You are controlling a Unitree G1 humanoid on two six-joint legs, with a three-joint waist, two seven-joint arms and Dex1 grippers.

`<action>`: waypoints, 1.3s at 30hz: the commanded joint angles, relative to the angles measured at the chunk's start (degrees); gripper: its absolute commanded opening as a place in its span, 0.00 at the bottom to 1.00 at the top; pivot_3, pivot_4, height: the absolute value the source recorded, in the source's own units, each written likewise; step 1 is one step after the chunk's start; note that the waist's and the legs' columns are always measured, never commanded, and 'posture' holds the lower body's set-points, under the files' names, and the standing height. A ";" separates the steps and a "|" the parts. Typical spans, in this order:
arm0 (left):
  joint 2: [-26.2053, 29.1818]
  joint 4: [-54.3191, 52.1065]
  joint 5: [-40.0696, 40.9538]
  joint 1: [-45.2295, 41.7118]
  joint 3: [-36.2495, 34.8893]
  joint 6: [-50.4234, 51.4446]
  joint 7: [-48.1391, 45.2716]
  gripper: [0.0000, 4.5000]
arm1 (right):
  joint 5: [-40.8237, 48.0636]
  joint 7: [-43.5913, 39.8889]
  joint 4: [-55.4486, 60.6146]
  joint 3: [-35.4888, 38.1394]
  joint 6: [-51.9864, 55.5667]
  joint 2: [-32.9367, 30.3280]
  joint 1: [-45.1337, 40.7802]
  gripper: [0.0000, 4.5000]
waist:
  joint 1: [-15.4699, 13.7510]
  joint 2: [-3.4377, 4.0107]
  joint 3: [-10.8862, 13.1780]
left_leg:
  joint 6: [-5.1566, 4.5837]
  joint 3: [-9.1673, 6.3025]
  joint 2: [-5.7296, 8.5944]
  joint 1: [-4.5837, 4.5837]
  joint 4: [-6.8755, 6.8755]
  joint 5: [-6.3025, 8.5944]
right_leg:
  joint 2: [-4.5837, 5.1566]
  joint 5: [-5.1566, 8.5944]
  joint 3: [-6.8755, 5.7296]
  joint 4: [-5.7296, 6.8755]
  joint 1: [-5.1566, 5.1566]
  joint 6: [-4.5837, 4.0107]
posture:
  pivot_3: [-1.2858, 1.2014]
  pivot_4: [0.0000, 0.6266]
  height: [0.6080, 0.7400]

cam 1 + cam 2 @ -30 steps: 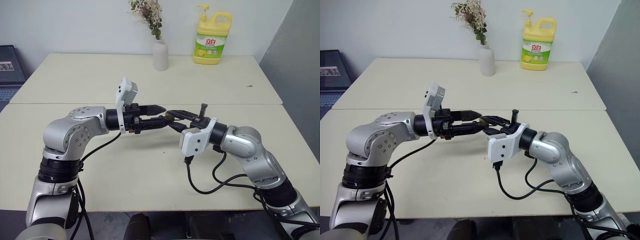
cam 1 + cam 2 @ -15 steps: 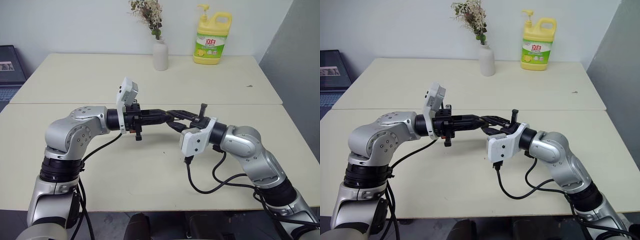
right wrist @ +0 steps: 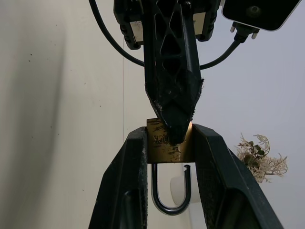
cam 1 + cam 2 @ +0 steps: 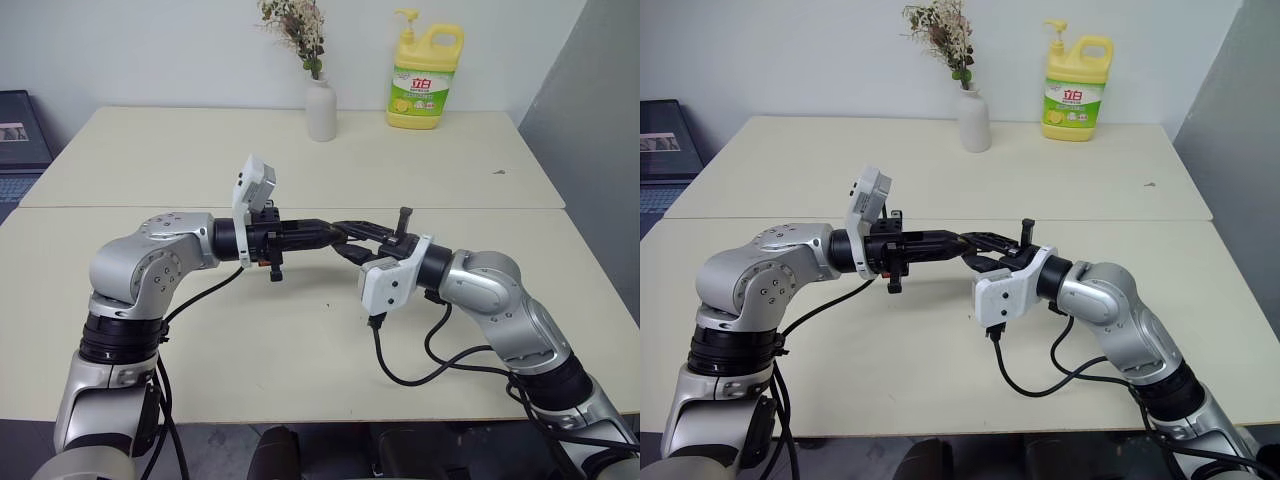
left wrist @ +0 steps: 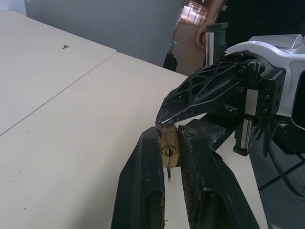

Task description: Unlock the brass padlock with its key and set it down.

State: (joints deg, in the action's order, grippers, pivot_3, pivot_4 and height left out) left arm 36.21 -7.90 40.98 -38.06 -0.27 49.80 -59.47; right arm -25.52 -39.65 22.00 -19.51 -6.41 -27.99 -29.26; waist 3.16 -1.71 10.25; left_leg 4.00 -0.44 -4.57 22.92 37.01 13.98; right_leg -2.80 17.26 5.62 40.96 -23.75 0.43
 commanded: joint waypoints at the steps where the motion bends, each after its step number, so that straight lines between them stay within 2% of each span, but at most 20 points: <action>1: 0.30 -0.26 0.82 -1.01 -0.62 0.37 -0.30 0.03 | 0.24 1.41 0.97 1.03 -2.51 -0.22 -1.02 0.21 | 0.00 0.00 0.00 | 0.00 0.00 0.00 0.00 0.00 0.00 | 0.00 0.00 0.00 0.00 0.00 0.00 | 0.52 0.24 1.00; 2: 0.36 -0.12 0.80 -1.13 -0.58 0.31 -0.46 0.03 | 0.26 1.57 0.66 1.37 -2.67 -0.52 -0.47 0.21 | 0.00 0.00 0.00 | 0.00 0.00 0.00 0.00 0.00 0.00 | 0.00 0.00 0.00 0.00 0.00 0.00 | 0.52 0.24 1.00; 3: 0.41 0.00 0.78 -1.23 -0.55 0.27 -0.57 0.03 | 0.28 1.69 0.47 1.60 -2.75 -0.71 -0.10 0.37 | 0.00 0.00 0.00 | 0.00 0.00 0.00 0.00 0.00 0.00 | 0.00 0.00 0.00 0.00 0.00 0.00 | 0.52 0.24 1.00; 6: 0.70 0.46 0.60 -1.61 -0.35 -0.08 -1.16 0.03 | -0.80 2.05 0.48 2.19 -3.07 -2.09 1.11 0.59 | -0.04 0.00 0.00 | 0.00 0.00 0.00 0.00 0.00 0.00 | 0.00 0.00 -0.01 0.00 0.00 0.00 | 0.52 0.24 1.00; 9: 1.04 0.92 0.33 -1.84 -0.18 -0.54 -1.83 0.03 | -0.67 2.14 1.05 3.10 -2.89 -3.31 2.10 0.86 | -0.01 0.00 0.00 | 0.00 0.00 0.01 0.01 0.00 0.00 | 0.00 0.00 0.00 -0.01 0.01 0.00 | 0.52 0.24 1.00; 12: 1.72 1.75 -0.51 -2.27 0.18 -1.92 -3.65 0.03 | 1.12 1.68 2.09 5.43 -2.80 -5.23 3.86 0.86 | -0.11 0.00 0.00 | 0.00 -0.02 0.01 0.00 0.00 0.00 | 0.00 0.00 -0.03 -0.01 0.01 0.00 | 0.52 0.24 1.00; 17: 3.54 4.84 -3.32 -4.04 1.83 -8.05 -10.78 0.03 | 12.38 -1.08 5.60 11.32 -1.12 -6.54 5.91 0.86 | -0.11 0.00 0.00 | 0.00 0.00 0.02 -0.01 -0.01 0.00 | 0.00 0.00 0.00 -0.03 0.02 0.00 | 0.52 0.24 1.00; 20: 3.89 7.94 -4.85 -5.99 2.64 -10.44 -13.69 0.03 | 20.83 -3.00 8.58 13.26 -2.65 -6.76 5.93 0.73 | -0.08 0.00 0.00 | -0.01 -0.03 0.02 -0.02 -0.01 0.00 | -0.01 0.02 -0.03 -0.03 0.03 0.03 | 0.52 0.24 1.00; 24: 3.54 10.59 -5.31 -8.14 2.97 -11.27 -16.20 0.03 | 27.87 -5.85 10.79 12.68 -0.60 -7.10 5.77 0.41 | -0.06 0.00 0.00 | -0.01 -0.04 0.02 -0.01 0.00 0.01 | -0.01 0.04 -0.03 -0.05 0.06 0.07 | 0.52 0.24 1.00; 29: 3.06 11.70 -5.16 -9.25 3.00 -10.71 -17.86 0.03 | 31.80 -8.46 10.11 11.33 2.89 -7.25 2.74 0.00 | -0.03 0.00 0.00 | -0.02 -0.05 0.03 -0.02 0.00 0.01 | -0.01 0.05 -0.03 -0.05 0.07 0.08 | 0.52 0.24 1.00; 39: 3.07 9.96 -3.90 -8.65 2.11 -8.58 -18.29 0.03 | 31.64 -10.48 5.67 8.46 5.89 -6.67 -0.78 0.00 | -0.08 0.00 0.00 | -0.02 -0.10 0.03 0.01 0.00 0.01 | -0.01 0.04 -0.07 -0.07 0.07 0.07 | 0.52 0.24 1.00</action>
State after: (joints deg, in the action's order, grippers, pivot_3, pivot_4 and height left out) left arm 39.08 4.43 35.95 -45.81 3.15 41.06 -77.62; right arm 5.77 -49.98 26.76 -11.37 -0.25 -34.83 -28.81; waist 3.08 -1.71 10.26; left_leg 3.98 -0.54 -4.54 22.92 37.01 13.99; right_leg -2.81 17.30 5.54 40.89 -23.68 0.50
